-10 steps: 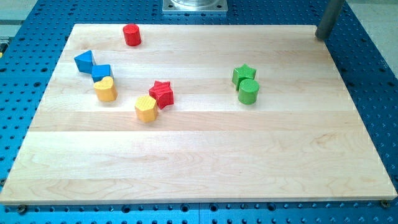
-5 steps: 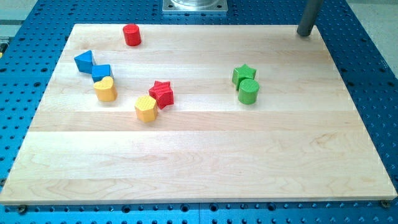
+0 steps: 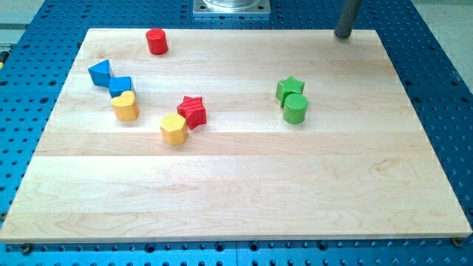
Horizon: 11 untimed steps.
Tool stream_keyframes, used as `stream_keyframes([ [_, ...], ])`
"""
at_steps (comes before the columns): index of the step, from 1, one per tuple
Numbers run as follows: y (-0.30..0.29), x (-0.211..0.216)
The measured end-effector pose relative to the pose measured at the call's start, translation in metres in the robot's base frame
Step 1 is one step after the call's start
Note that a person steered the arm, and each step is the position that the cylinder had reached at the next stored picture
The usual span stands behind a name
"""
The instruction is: Move your hand above the green star
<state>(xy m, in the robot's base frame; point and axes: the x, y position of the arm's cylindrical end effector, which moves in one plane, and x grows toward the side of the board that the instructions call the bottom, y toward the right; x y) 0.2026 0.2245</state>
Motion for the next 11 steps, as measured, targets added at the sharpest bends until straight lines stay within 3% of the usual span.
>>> stream_keyframes([
  [11, -0.0158, -0.0048],
])
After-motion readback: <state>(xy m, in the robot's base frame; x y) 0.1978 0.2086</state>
